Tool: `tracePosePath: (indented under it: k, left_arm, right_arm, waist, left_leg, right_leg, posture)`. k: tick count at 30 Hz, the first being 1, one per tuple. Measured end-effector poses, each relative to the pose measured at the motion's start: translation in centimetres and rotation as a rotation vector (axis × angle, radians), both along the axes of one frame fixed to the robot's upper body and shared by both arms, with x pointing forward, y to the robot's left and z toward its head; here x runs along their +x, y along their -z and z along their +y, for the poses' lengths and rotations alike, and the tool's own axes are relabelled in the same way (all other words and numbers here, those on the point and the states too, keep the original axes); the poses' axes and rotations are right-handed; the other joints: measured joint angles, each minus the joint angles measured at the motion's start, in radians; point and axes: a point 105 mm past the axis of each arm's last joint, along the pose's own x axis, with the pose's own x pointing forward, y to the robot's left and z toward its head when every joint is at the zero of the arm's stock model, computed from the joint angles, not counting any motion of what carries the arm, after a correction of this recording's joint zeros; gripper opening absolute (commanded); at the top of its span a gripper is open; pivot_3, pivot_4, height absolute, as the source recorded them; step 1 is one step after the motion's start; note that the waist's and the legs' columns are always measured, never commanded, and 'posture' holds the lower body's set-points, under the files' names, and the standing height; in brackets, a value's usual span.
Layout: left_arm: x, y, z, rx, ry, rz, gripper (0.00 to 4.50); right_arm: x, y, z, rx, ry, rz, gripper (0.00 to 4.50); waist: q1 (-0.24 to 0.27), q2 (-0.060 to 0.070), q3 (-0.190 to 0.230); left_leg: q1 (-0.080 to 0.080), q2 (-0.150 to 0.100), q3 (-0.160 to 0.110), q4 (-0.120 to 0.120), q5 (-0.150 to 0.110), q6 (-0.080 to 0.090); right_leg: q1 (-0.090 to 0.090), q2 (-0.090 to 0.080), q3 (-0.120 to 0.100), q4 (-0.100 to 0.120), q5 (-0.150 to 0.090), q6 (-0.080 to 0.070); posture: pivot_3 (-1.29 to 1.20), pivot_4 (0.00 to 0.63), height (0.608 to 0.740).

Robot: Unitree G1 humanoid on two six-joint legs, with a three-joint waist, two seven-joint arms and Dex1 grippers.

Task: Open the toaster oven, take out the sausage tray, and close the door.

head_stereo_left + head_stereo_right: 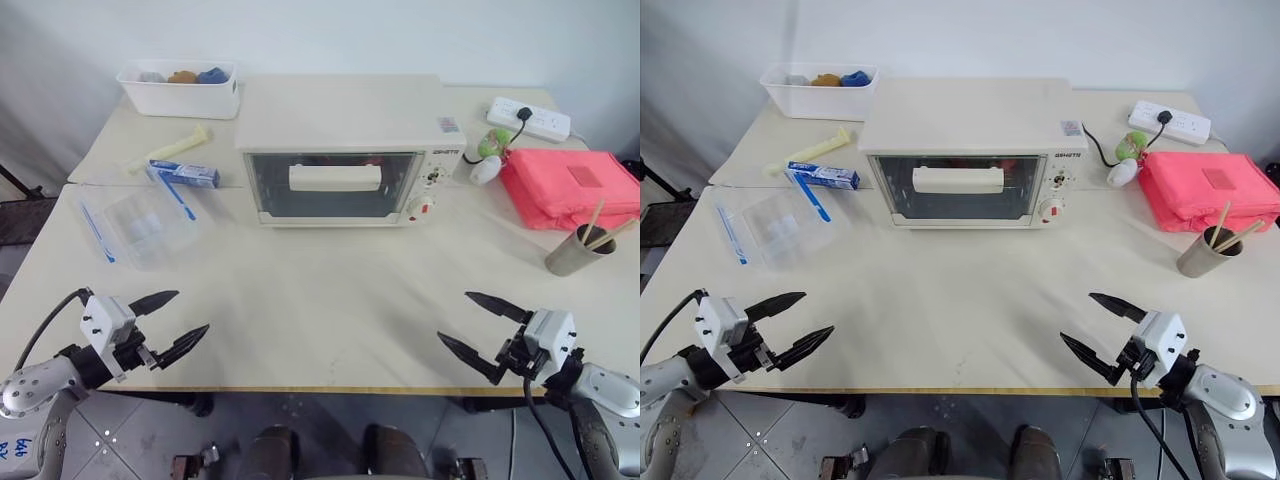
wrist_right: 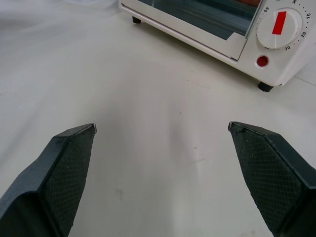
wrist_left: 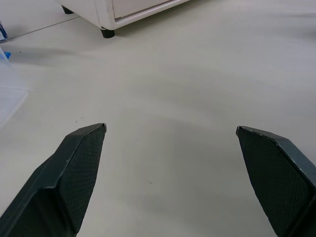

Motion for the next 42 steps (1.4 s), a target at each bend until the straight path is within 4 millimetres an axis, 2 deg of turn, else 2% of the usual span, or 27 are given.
tracePosePath:
  k: [2,4,10,13,19,23,29,33,38,42]
  left_arm:
    - [0.0,0.0,0.0,0.000,0.002,0.001,4.47]
    - [0.6,-0.7,-0.4,-0.072,-0.002,-0.020,4.47]
    - [0.9,-4.3,-1.5,-0.398,0.064,-0.006,4.47]
    - [0.8,-6.1,-2.9,-0.432,0.134,-0.040,4.47]
    - [1.0,-5.9,-3.9,-0.462,0.155,-0.012,4.47]
    - [1.1,-6.0,-4.2,-0.457,0.157,-0.014,4.47]
    - [1.2,-5.7,-4.3,-0.458,0.150,0.003,4.47]
    - [2.1,-5.4,-3.9,-0.470,0.065,0.042,4.47]
    - [2.8,-7.6,-3.5,-0.540,0.067,-0.015,4.47]
    - [3.4,-8.4,-2.6,-0.606,0.059,-0.026,4.47]
  right_arm:
    - [0.4,-0.3,0.2,0.010,0.002,-0.013,4.50]
    - [1.4,-1.7,1.1,0.047,-0.009,-0.053,4.50]
    - [6.3,-6.6,5.8,0.206,-0.058,-0.092,4.50]
    - [7.7,-8.6,8.1,0.213,-0.115,-0.091,4.50]
    - [10.3,-10.1,11.3,0.245,-0.167,-0.027,4.50]
    - [10.9,-11.2,12.5,0.232,-0.220,-0.051,4.50]
    - [10.6,-11.9,14.0,0.220,-0.336,-0.084,4.50]
    - [9.3,-10.8,14.5,0.153,-0.459,-0.084,4.50]
    - [7.8,-9.2,14.6,0.035,-0.553,-0.149,4.50]
    - [7.4,-8.4,14.0,-0.050,-0.575,-0.239,4.50]
  waist:
    - [0.000,0.000,0.000]
    - [-0.001,0.001,0.000]
    - [-0.013,0.001,0.001]
    - [-0.013,0.001,0.000]
    - [-0.023,0.001,0.000]
    - [-0.027,0.001,0.000]
    - [-0.028,0.001,0.000]
    - [-0.028,0.001,0.001]
    - [-0.042,0.001,0.001]
    - [-0.051,0.000,0.001]
  left_leg:
    - [0.000,0.000,0.001,0.000,0.000,0.000]
    - [0.001,0.001,0.002,0.000,0.000,0.000]
    - [-0.003,0.009,0.006,0.001,-0.001,-0.002]
    - [-0.003,0.005,0.008,0.000,-0.002,-0.003]
    - [-0.004,0.006,0.011,0.001,-0.002,-0.003]
    - [-0.004,0.006,0.016,0.001,-0.002,-0.003]
    - [-0.004,0.007,0.020,0.001,-0.002,-0.003]
    - [-0.004,0.007,0.021,0.000,-0.002,-0.003]
    - [-0.004,0.008,0.021,-0.001,-0.003,-0.004]
    - [-0.004,0.008,0.022,0.000,-0.003,-0.004]
  right_leg:
    - [0.000,0.000,0.001,0.000,0.000,0.000]
    - [-0.001,0.001,0.003,0.001,0.000,0.000]
    - [-0.012,0.004,0.009,0.007,0.001,-0.002]
    - [-0.013,0.005,0.010,0.007,0.001,-0.002]
    - [-0.013,0.006,0.011,0.006,0.001,-0.002]
    - [-0.014,0.007,0.013,0.006,0.001,-0.002]
    - [-0.015,0.008,0.013,0.006,0.001,-0.002]
    - [-0.016,0.008,0.014,0.006,0.001,-0.002]
    - [-0.016,0.009,0.014,0.006,0.001,-0.002]
    - [-0.016,0.009,0.014,0.006,0.001,-0.002]
  posture:
    - [0.00,0.150,0.740]
    - [0.00,0.150,0.740]
    - [0.00,0.150,0.740]
    - [0.00,0.150,0.740]
    - [0.00,0.150,0.740]
    - [0.00,0.150,0.740]
    - [0.00,0.150,0.740]
    - [0.00,0.150,0.740]
    - [0.00,0.150,0.740]
    - [0.00,0.150,0.740]
